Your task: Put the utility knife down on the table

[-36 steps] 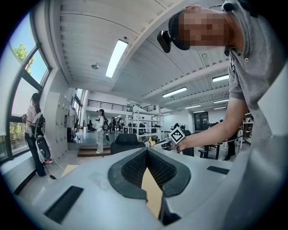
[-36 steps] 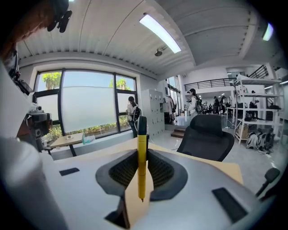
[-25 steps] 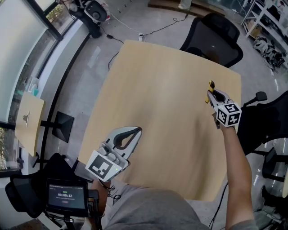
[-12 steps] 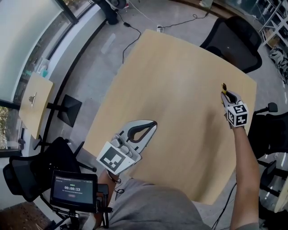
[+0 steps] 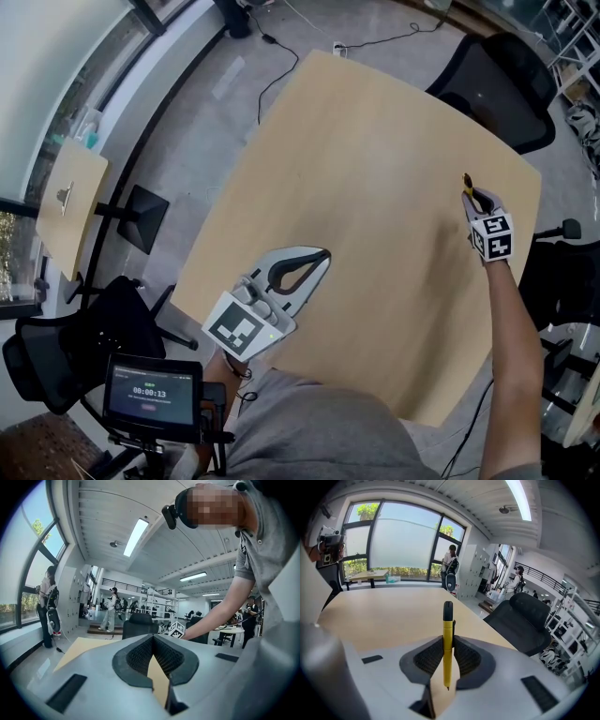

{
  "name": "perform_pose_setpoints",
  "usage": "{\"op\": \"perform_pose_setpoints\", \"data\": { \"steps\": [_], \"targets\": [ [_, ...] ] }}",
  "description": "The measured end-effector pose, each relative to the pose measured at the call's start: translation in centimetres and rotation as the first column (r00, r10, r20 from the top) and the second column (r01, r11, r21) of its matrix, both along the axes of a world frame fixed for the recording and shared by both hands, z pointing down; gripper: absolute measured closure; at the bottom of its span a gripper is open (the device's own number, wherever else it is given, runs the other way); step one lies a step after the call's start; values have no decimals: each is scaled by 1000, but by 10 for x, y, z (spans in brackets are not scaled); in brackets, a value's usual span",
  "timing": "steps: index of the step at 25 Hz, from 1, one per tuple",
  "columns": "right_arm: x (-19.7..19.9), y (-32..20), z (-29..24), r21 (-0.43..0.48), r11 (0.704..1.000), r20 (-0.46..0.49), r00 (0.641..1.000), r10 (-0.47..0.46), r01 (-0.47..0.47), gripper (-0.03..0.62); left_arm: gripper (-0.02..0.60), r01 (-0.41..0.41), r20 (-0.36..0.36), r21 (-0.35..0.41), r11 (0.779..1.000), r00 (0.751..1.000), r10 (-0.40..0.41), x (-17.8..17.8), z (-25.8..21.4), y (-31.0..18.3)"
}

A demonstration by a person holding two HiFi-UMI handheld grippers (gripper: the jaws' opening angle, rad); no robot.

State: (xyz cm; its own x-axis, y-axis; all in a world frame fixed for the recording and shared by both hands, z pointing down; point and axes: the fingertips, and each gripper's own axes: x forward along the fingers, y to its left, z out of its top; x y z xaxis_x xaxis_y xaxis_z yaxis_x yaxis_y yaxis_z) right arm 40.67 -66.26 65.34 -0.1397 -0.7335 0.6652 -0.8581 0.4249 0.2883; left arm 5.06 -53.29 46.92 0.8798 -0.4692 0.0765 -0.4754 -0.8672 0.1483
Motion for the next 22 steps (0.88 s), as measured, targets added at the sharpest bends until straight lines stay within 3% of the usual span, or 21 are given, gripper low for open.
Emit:
{"op": "perform_pose_setpoints", "data": {
  "steps": [22],
  "targets": [
    [-8,-4,28,-72,990,-217,967,-135,122,522,577,13,-11,-36,999,1000,-13,1,6,1]
  ]
}}
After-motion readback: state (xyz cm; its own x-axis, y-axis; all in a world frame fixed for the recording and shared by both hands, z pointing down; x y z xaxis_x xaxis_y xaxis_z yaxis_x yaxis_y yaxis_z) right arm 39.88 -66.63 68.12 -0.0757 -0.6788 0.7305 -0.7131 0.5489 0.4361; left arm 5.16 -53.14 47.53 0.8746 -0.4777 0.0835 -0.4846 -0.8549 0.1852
